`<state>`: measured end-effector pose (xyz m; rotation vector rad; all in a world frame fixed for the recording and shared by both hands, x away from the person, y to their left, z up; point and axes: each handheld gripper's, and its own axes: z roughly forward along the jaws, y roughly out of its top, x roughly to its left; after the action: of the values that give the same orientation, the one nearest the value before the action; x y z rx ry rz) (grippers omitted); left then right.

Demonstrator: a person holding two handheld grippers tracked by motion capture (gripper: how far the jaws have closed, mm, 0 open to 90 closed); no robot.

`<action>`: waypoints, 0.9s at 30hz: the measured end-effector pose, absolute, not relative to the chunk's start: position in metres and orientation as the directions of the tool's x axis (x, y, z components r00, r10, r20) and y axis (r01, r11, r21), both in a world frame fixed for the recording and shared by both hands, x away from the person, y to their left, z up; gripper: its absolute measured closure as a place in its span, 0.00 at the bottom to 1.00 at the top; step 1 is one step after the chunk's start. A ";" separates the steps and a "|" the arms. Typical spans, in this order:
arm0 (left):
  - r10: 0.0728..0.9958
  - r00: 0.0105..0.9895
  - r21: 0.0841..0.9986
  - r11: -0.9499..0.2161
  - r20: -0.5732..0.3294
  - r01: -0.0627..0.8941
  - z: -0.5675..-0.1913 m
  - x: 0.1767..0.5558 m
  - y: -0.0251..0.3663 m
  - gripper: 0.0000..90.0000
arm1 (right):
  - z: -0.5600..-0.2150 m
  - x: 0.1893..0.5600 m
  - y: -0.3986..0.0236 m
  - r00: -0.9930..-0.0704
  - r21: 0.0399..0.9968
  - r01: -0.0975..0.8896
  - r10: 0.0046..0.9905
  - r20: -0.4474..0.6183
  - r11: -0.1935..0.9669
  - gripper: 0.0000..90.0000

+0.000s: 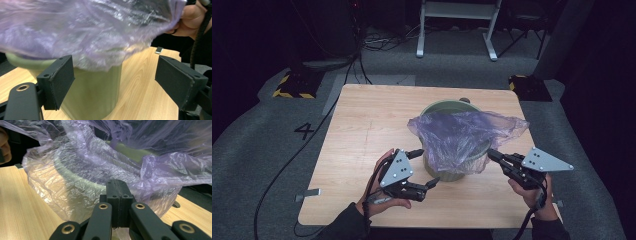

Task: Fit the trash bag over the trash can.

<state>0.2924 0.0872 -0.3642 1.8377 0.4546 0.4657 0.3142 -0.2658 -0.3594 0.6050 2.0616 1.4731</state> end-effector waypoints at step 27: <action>0.528 0.846 0.942 -0.316 0.075 0.114 -0.392 0.311 0.103 0.54 | -0.384 0.314 -0.272 -0.729 0.950 0.101 0.672 -0.131 0.295 1.00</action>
<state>0.3108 0.1025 -0.3916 1.8685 0.4822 0.4476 0.3144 -0.2722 -0.3841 0.6870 2.0507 1.4487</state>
